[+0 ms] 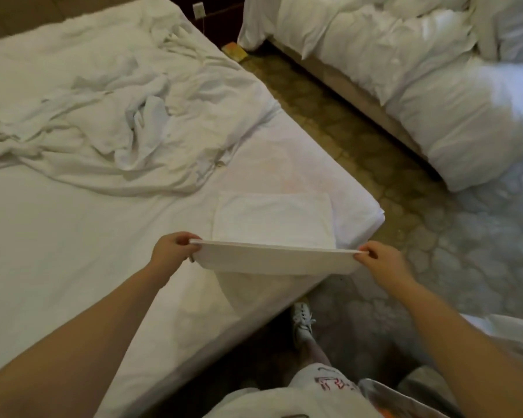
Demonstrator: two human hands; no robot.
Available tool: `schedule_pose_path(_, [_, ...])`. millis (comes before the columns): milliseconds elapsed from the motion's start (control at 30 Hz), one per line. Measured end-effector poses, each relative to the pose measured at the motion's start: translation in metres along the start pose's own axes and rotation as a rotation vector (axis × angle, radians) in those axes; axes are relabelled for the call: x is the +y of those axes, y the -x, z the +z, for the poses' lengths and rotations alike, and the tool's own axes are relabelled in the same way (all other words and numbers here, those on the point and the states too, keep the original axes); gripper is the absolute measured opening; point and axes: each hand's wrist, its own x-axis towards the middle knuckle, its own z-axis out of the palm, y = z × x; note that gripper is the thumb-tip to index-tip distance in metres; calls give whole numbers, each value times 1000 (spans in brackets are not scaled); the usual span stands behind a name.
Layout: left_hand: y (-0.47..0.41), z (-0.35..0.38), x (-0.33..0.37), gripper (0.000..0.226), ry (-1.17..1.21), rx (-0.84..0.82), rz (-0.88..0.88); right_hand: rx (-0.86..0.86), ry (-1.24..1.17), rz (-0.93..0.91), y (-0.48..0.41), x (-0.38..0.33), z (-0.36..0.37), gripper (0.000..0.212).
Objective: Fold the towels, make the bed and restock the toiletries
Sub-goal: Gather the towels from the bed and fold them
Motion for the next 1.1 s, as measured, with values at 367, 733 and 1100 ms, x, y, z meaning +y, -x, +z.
schedule_pose_path(367, [-180, 67, 20, 16, 99, 203, -109, 114, 49, -34, -184, -37, 16, 16])
schedule_pose_path(733, [-250, 141, -26, 36, -162, 358, -254, -46, 156, 109, -283, 12, 75, 23])
schedule_pose_path(1100, [-194, 115, -42, 38, -270, 140, -350, -114, -144, 322, -217, 21, 86, 37])
